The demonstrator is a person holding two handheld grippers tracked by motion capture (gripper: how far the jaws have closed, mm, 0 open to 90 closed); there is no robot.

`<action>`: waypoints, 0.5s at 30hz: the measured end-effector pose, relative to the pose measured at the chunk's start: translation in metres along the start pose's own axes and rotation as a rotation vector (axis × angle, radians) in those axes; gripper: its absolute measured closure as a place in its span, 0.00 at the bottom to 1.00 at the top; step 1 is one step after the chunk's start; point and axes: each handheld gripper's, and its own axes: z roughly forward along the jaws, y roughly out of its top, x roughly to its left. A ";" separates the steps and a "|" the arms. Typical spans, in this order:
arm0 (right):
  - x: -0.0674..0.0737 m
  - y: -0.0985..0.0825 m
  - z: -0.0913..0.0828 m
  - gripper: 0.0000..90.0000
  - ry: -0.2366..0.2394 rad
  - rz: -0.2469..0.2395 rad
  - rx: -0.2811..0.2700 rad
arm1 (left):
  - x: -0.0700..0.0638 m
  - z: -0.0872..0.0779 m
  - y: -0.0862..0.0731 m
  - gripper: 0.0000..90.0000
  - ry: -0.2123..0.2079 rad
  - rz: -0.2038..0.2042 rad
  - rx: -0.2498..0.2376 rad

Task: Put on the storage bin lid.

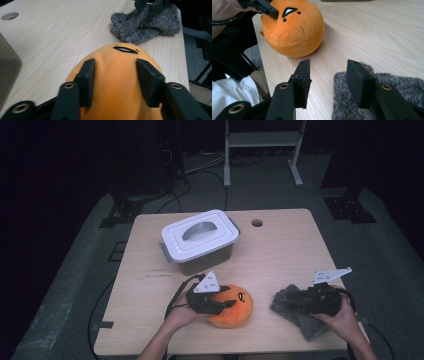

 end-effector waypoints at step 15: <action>0.000 0.000 0.004 0.57 0.013 0.003 0.004 | 0.024 -0.035 0.010 0.36 0.027 -0.006 -0.055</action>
